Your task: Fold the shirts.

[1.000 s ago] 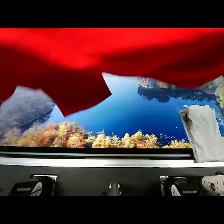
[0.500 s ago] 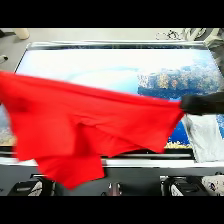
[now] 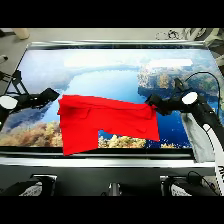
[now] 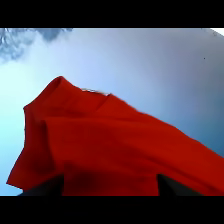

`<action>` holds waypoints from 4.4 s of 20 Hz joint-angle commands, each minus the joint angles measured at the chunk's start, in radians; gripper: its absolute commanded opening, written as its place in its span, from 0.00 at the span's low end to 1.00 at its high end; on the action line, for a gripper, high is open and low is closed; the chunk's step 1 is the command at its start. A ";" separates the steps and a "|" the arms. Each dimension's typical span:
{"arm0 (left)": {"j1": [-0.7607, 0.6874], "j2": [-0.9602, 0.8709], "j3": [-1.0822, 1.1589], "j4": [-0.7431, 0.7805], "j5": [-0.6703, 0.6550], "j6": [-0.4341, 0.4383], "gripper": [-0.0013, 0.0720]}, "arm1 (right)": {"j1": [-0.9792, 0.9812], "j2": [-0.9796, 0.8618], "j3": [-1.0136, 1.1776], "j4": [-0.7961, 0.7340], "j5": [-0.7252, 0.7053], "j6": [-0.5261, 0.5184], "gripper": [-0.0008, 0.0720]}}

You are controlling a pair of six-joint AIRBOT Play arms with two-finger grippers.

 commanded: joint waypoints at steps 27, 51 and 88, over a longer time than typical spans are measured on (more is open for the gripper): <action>0.020 -0.114 -0.215 -0.040 -0.121 0.119 0.06 | -0.107 -0.112 -0.198 -0.140 0.336 -0.118 0.77; 0.021 0.467 1.066 0.194 -0.388 0.014 0.05 | -0.108 0.651 0.863 -0.476 0.368 -0.137 0.04; 0.045 -0.510 0.556 0.126 -0.706 0.071 0.75 | -0.074 -0.478 0.693 -0.410 0.793 -0.015 0.77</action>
